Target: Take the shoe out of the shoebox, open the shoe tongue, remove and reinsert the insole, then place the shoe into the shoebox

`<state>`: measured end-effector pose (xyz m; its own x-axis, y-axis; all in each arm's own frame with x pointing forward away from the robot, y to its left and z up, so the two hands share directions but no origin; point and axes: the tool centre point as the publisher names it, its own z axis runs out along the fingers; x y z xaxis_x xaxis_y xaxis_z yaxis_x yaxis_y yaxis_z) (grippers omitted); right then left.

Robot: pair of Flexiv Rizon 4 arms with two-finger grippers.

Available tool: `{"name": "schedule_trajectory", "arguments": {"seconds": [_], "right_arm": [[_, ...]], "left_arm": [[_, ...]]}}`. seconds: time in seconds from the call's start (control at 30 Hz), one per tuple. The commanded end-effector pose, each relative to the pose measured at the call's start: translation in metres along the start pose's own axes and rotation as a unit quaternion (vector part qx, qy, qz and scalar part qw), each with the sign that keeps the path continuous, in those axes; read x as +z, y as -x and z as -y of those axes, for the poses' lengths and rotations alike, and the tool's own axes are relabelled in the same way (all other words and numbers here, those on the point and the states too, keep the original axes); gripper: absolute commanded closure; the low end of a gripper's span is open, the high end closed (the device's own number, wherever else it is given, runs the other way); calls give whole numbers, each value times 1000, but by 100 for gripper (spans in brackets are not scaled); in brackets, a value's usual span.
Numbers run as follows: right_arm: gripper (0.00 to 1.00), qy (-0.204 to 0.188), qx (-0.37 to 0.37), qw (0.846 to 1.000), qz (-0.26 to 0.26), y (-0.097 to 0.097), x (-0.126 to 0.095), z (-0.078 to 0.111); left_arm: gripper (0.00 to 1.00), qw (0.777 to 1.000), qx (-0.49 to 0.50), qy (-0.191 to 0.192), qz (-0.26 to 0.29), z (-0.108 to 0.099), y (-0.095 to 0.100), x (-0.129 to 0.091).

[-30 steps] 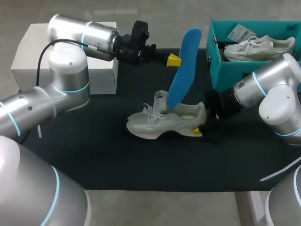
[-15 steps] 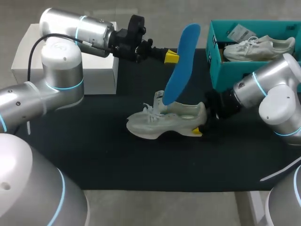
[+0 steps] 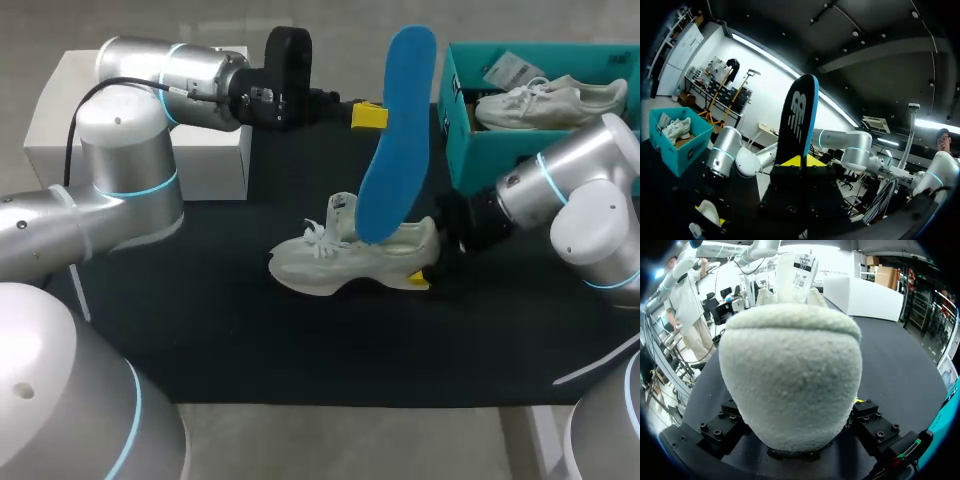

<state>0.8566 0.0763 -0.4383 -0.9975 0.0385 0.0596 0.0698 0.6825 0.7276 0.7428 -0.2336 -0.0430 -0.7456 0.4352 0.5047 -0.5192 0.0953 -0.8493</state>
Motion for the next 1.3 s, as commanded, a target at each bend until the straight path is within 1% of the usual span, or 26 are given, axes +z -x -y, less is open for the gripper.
{"name": "schedule_trajectory", "arguments": {"seconds": [0.03,0.1,0.2,0.37,0.43,0.53,0.6,0.67,0.77,0.9,0.97,1.07,1.1,1.13,1.3], "right_arm": [[100,-1,0,1000,0,1,6,2],[100,-1,0,1000,0,1,6,2],[100,-1,0,1000,0,1,6,2],[100,-1,0,1000,0,1,6,2],[100,-1,0,1000,0,1,6,2],[100,-1,0,1000,0,1,6,2],[100,-1,0,1000,0,1,6,2],[100,-1,0,1000,0,1,6,2],[100,-1,0,1000,0,1,6,2],[100,-1,0,1000,0,1,6,2],[100,-1,0,1000,0,1,6,2],[100,-1,0,1000,0,1,6,2],[71,-1,0,1000,0,1,6,2],[0,-1,0,1000,0,1,6,2],[0,-41,10,999,11,-6,-16,-12]], "left_arm": [[100,998,-46,-49,-21,-13,-52,0],[100,996,-58,-63,-29,-13,-68,0],[100,993,-71,-78,-58,-12,-96,1],[100,988,-79,-91,-96,-8,-133,9],[100,986,-81,-91,-113,-7,-147,14],[100,982,-96,-78,-142,-8,-164,18],[100,979,-102,-85,-156,-8,-171,20],[100,979,-94,-83,-158,-8,-175,23],[100,976,-97,-93,-171,-8,-180,27],[100,974,-97,-97,-180,-9,-182,31],[100,971,-107,-107,-186,-9,-181,32],[100,971,-107,-107,-186,-9,-181,32],[100,971,-107,-107,-186,-9,-181,32],[100,971,-107,-107,-186,-9,-181,32],[100,971,-107,-107,-186,-9,-181,32]]}}
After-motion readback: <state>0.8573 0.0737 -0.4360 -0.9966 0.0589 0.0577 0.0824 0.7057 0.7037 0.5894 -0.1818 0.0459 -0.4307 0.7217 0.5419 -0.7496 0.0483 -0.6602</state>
